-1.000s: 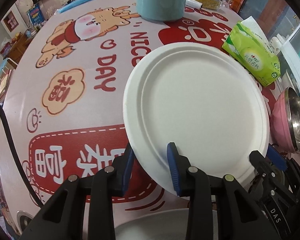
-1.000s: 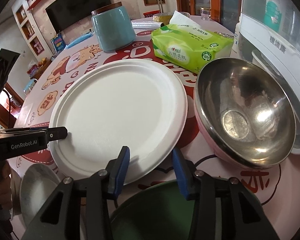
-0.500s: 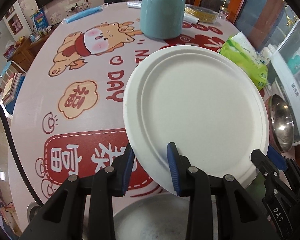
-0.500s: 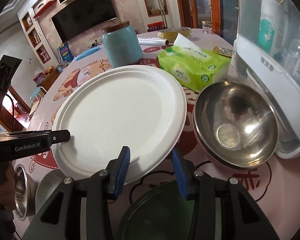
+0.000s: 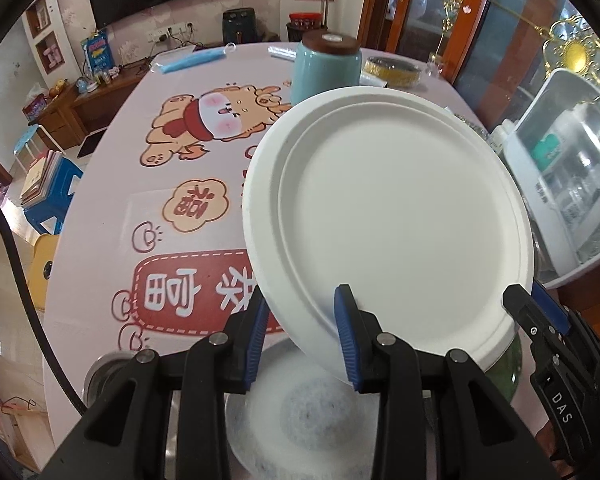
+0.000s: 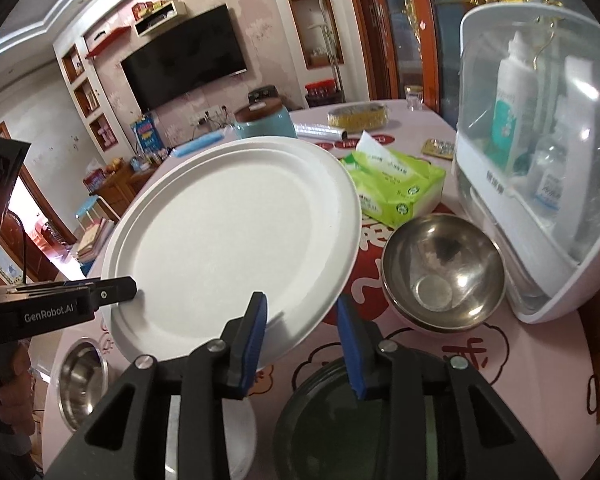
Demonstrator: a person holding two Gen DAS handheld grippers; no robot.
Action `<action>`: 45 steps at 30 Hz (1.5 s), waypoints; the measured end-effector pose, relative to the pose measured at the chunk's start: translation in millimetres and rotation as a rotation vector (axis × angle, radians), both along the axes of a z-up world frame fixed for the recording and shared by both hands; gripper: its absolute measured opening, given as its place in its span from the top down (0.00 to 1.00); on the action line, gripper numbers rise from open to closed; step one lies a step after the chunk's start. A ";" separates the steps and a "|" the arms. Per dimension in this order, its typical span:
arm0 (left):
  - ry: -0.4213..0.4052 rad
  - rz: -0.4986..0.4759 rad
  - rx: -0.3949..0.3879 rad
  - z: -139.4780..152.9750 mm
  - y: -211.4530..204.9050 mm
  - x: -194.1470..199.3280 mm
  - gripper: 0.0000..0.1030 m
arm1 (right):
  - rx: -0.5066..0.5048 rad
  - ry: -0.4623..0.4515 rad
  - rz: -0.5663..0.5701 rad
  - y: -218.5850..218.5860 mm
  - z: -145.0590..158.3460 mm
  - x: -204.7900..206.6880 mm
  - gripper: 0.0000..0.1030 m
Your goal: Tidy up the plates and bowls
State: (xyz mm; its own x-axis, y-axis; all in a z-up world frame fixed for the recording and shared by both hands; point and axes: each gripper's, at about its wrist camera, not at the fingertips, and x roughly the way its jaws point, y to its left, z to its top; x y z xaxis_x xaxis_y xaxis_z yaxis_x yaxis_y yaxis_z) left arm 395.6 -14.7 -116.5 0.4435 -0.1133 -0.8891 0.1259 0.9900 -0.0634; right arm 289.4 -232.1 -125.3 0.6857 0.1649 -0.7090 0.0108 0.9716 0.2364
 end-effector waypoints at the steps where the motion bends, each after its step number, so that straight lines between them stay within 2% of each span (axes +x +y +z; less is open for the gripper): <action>1: -0.005 0.002 -0.002 4.3 0.7 -4.8 0.69 | 0.002 -0.005 0.001 0.5 3.2 -4.0 0.66; 9: -0.026 0.014 -0.011 30.3 8.8 -51.5 0.69 | 0.012 -0.032 0.012 6.0 28.8 -42.2 0.67; 25: -0.056 0.017 -0.039 59.6 43.9 -164.9 0.69 | 0.008 -0.058 0.031 35.9 60.6 -143.6 0.67; 36: -0.056 0.020 -0.060 64.0 79.8 -248.7 0.69 | -0.001 -0.052 0.050 67.0 67.2 -217.6 0.67; 45: -0.012 0.012 -0.075 50.7 102.5 -300.6 0.68 | -0.013 -0.002 0.094 83.8 59.9 -263.4 0.67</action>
